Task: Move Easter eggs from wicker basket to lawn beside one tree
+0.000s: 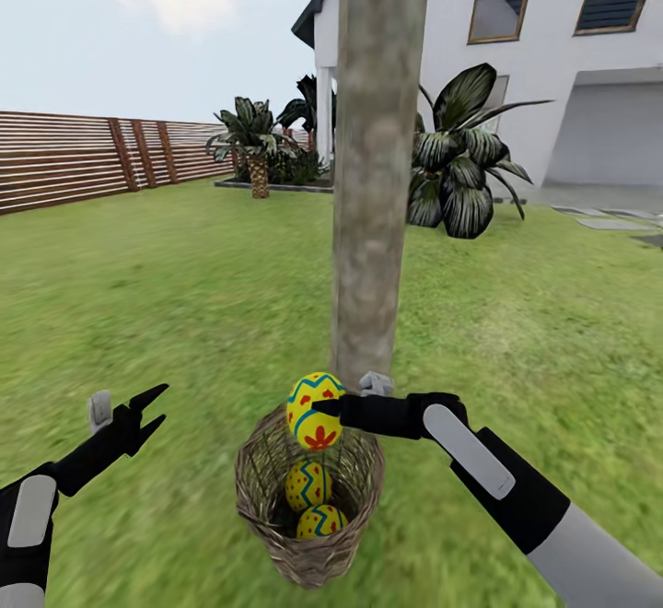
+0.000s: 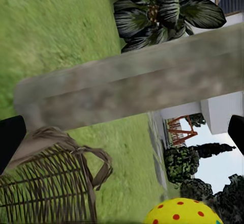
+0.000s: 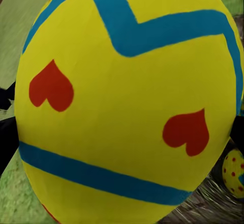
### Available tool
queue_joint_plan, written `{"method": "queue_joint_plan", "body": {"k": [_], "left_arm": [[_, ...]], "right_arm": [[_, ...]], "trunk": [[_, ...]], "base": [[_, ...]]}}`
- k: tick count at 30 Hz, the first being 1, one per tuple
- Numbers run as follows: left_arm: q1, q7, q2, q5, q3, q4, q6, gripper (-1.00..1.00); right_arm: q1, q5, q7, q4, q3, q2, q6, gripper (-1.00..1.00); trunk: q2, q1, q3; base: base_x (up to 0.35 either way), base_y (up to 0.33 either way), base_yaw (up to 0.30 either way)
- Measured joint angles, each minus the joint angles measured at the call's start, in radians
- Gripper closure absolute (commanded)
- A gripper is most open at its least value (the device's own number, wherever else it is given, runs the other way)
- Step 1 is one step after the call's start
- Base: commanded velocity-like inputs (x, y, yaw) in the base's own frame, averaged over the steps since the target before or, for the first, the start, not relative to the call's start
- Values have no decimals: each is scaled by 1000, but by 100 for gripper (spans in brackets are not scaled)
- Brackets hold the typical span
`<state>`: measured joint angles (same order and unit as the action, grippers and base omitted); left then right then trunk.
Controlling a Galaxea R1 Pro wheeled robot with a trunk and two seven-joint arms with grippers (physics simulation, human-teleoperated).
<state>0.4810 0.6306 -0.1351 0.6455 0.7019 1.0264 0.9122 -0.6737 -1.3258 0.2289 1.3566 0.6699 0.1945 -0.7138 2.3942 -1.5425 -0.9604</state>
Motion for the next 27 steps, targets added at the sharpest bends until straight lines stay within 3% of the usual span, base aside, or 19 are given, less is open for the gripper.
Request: {"method": "queue_joint_plan", "body": {"k": [3, 6, 8, 10, 18, 21, 27], "left_arm": [[0, 3, 0, 1, 4, -4, 1, -100], [0, 4, 2, 2, 4, -7, 0, -100], [0, 6, 16, 52, 1, -6, 2, -100], [0, 6, 18, 70, 0, -7, 2, -100], [0, 7, 18, 74, -4, -4, -1, -100], [0, 8, 18, 74, -33, -6, -5, -100], [0, 8, 19, 74, -37, -6, -7, -100]], "right_arm": [[0, -3, -1, 1, 0, 4, -3, 100], [1, -4, -9, 0, 10, 23, -2, 100], [4, -2, -12, -4, 32, 30, 0, 100], [5, 0, -13, -6, 34, 30, 1, 100], [4, 5, -13, -7, 34, 49, 1, 100], [4, 2, -13, -10, 31, 58, 1, 100], [4, 8, -98, -16, 18, 120, 10, 100]], "trunk": [[0, 0, 3], [0, 0, 5], [0, 0, 7], [0, 0, 9], [0, 0, 16], [0, 0, 19], [0, 0, 23]], "base": [[-1, 0, -256], [0, 0, -258], [-112, 0, -258], [-281, 0, -258], [-273, -112, -258], [-48, -311, -258], [119, -321, -199]]}}
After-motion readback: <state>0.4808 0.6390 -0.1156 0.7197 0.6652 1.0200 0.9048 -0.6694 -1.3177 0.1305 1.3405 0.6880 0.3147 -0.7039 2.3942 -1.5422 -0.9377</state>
